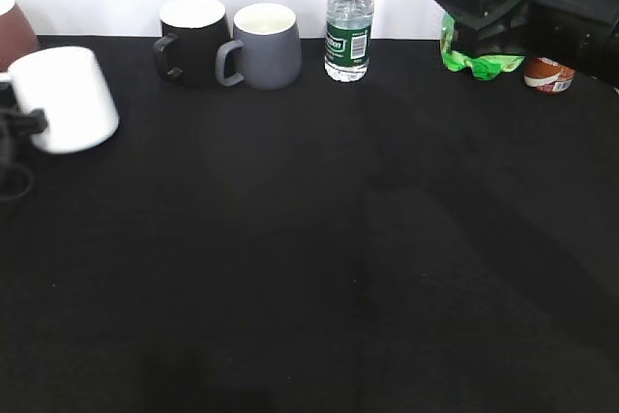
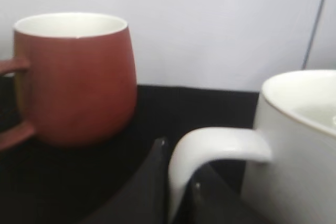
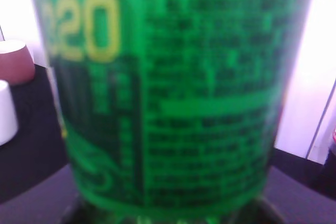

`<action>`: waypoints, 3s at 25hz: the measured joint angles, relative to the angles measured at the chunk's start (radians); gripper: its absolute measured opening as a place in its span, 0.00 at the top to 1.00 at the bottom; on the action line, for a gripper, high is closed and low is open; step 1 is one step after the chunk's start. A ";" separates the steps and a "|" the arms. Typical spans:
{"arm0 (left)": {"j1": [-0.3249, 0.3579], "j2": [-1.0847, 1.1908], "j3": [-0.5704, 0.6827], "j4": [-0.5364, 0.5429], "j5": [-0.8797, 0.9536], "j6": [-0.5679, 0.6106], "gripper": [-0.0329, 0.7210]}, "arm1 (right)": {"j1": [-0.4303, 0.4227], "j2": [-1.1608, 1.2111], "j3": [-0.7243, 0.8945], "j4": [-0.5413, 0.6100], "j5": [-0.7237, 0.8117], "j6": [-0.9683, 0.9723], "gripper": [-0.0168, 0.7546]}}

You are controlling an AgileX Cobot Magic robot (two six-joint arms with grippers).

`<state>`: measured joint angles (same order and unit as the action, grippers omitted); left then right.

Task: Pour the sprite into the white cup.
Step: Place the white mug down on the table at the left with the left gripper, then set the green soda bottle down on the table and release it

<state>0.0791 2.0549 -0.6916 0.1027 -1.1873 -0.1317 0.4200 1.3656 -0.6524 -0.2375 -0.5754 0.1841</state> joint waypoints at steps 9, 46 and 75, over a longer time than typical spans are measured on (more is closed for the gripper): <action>-0.001 0.229 -0.316 0.006 -0.063 -0.001 0.92 | 0.000 0.000 0.000 -0.049 -0.001 -0.001 0.49; 0.022 -0.352 0.232 0.150 -0.023 0.045 0.50 | -0.008 0.294 0.001 0.195 -0.393 -0.046 0.49; 0.022 -0.835 0.292 0.292 0.055 -0.061 0.52 | -0.167 1.011 -0.534 0.047 -0.596 -0.090 0.49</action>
<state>0.1007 1.2198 -0.4000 0.3948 -1.1322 -0.1923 0.2534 2.3762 -1.1865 -0.1908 -1.1714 0.0943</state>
